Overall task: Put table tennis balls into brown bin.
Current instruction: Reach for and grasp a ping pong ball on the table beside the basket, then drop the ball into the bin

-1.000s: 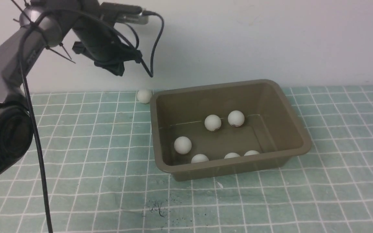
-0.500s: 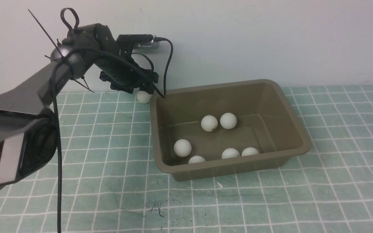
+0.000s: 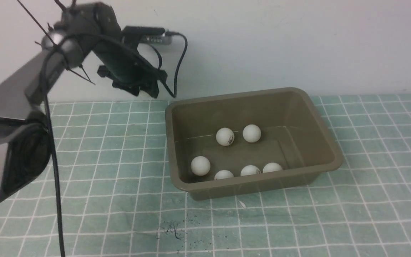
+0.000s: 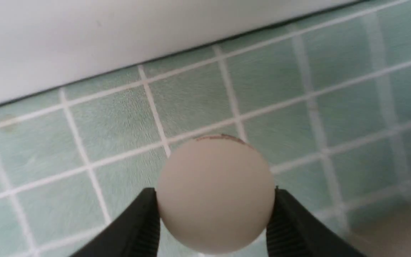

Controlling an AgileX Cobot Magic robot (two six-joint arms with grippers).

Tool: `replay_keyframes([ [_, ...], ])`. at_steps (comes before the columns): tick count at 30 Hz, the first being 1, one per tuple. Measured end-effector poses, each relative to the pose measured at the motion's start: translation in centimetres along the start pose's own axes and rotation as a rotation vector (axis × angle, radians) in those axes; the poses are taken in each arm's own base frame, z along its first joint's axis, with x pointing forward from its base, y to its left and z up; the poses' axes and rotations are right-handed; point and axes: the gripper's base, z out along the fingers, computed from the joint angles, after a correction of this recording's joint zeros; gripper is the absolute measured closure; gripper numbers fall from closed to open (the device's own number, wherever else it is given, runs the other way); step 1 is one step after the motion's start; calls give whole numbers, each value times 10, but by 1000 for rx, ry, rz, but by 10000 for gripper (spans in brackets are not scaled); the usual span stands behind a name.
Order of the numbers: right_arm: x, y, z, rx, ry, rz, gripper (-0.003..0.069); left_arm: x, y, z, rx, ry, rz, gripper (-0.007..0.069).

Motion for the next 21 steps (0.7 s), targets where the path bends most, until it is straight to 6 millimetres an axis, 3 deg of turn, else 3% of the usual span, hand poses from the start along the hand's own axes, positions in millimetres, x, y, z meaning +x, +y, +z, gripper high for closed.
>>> replay_keyframes([
  [3,0,0,0,1,2,0,415,-8,-23,-47,60,-59,34,279],
  [6,0,0,0,5,5,-2,415,-11,-48,-64,104,-93,102,279],
  [10,4,-1,-6,5,9,1,415,-5,-85,-44,147,-44,185,279],
  [14,13,-4,-21,6,4,4,415,3,-108,-22,148,9,231,262],
  [18,33,-10,-55,4,-59,16,415,10,-125,-7,99,48,268,148],
  [21,48,-13,-81,-13,-162,41,417,9,-126,-10,63,46,211,137],
])
